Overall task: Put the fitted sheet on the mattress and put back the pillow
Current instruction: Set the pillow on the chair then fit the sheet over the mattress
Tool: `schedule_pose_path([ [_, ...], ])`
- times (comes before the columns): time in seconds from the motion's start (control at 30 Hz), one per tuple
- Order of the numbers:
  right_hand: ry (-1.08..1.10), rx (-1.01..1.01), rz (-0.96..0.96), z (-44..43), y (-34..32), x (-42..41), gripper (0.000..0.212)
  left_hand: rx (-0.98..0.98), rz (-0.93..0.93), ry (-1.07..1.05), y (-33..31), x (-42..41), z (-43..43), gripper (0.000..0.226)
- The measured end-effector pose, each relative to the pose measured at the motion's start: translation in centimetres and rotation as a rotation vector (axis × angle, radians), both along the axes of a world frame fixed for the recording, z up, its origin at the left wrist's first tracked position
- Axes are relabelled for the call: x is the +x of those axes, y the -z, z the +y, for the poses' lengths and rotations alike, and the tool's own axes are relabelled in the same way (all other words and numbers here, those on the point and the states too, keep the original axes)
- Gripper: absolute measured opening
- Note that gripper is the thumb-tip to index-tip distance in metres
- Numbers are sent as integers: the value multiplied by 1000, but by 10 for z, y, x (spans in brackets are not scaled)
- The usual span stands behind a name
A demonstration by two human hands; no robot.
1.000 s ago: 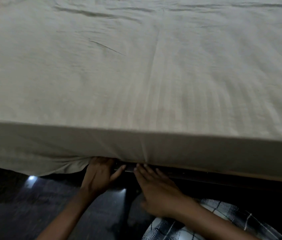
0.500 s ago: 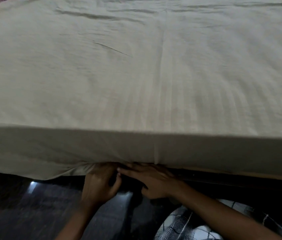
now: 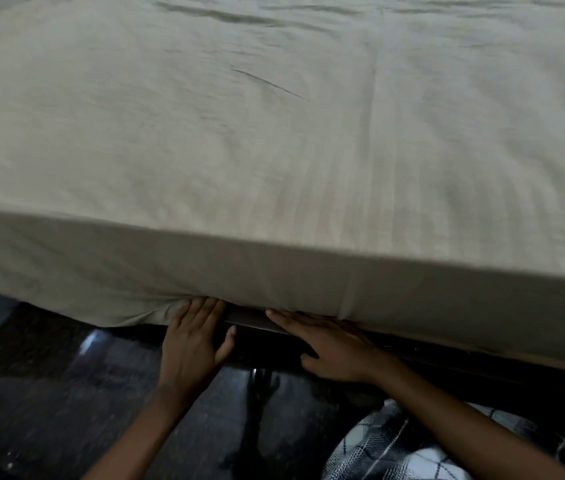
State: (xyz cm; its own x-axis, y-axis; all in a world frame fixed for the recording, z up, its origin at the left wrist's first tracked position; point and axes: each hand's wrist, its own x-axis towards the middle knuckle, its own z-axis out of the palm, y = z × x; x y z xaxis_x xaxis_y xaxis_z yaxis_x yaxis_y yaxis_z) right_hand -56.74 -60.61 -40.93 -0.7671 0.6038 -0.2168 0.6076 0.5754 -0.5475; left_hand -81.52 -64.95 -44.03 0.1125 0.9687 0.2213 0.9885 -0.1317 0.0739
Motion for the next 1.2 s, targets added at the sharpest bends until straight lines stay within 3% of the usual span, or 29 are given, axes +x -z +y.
schedule_pose_path([
  [0.2,-1,83,-67,-5,2,-2,85,-33,-7,-109,-10,14,14,46],
  [0.3,-10,147,-82,-7,5,-3,85,-33,-79,-62,-10,9,18,38],
  [0.43,-14,150,-73,-7,7,-4,82,186,-235,-35,-13,0,3,27],
  [0.53,-3,154,-80,-6,5,-3,84,249,-221,-101,1,-15,-12,30],
  [0.83,1,135,-103,-3,12,-5,88,4,-39,-224,2,-34,-1,50],
  [1.03,-14,159,-98,-5,8,-3,87,-134,61,-159,-8,-52,8,66],
  [1.2,36,220,-80,-9,15,-5,93,-152,46,-207,-17,-46,11,72],
])
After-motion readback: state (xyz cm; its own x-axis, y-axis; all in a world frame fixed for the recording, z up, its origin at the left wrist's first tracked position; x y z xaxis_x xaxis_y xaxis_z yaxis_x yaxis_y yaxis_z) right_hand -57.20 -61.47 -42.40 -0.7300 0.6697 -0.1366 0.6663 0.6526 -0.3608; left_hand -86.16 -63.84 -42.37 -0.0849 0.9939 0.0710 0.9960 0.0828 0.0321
